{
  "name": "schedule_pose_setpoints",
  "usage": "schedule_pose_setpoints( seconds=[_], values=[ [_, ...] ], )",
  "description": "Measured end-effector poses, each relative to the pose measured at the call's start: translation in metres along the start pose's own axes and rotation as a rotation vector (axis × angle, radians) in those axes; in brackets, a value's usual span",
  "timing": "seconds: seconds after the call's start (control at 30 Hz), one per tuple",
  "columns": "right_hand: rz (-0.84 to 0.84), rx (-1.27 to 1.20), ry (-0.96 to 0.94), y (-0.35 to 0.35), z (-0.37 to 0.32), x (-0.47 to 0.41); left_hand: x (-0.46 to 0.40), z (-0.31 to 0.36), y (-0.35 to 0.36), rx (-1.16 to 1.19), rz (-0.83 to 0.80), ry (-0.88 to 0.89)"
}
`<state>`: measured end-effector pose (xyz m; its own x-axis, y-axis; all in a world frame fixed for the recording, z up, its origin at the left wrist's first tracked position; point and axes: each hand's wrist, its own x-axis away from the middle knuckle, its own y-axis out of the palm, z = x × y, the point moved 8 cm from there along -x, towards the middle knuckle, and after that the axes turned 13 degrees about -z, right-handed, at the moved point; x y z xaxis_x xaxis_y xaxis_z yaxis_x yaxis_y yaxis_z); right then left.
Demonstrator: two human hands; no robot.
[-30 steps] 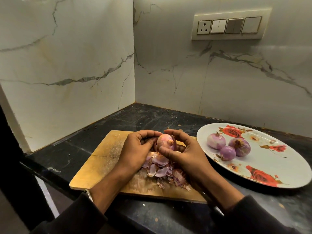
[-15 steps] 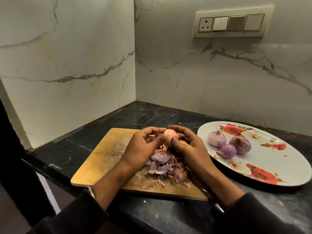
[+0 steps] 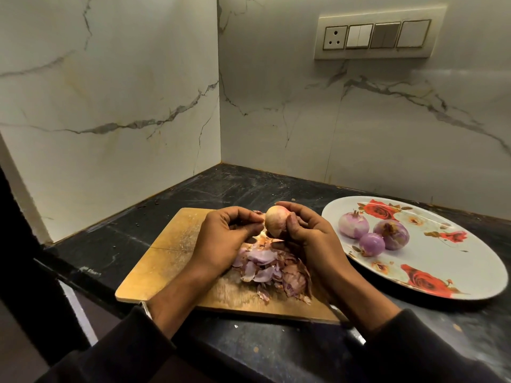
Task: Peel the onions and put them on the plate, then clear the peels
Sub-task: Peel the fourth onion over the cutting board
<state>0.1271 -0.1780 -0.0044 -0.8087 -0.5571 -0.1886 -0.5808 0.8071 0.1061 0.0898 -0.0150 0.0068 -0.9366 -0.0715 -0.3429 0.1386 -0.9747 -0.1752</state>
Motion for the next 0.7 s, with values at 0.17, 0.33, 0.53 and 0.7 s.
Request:
schedule_pose_setpoints(
  seconds=[0.17, 0.33, 0.53, 0.7],
  values=[
    [0.054, 0.108, -0.032, -0.003, -0.009, 0.002, -0.002, -0.001, 0.007, -0.206, -0.071, 0.012],
    [0.061, 0.144, -0.03, -0.003, -0.01, 0.002, 0.002, 0.011, 0.001, -0.336, 0.038, 0.106],
    [-0.016, -0.103, 0.057, 0.005, 0.003, 0.0, 0.009, 0.029, 0.01, -0.349, -0.011, 0.261],
    [-0.041, -0.086, 0.033, 0.006, 0.001, 0.001, 0.012, 0.028, 0.004, -0.249, 0.034, 0.271]
  ],
)
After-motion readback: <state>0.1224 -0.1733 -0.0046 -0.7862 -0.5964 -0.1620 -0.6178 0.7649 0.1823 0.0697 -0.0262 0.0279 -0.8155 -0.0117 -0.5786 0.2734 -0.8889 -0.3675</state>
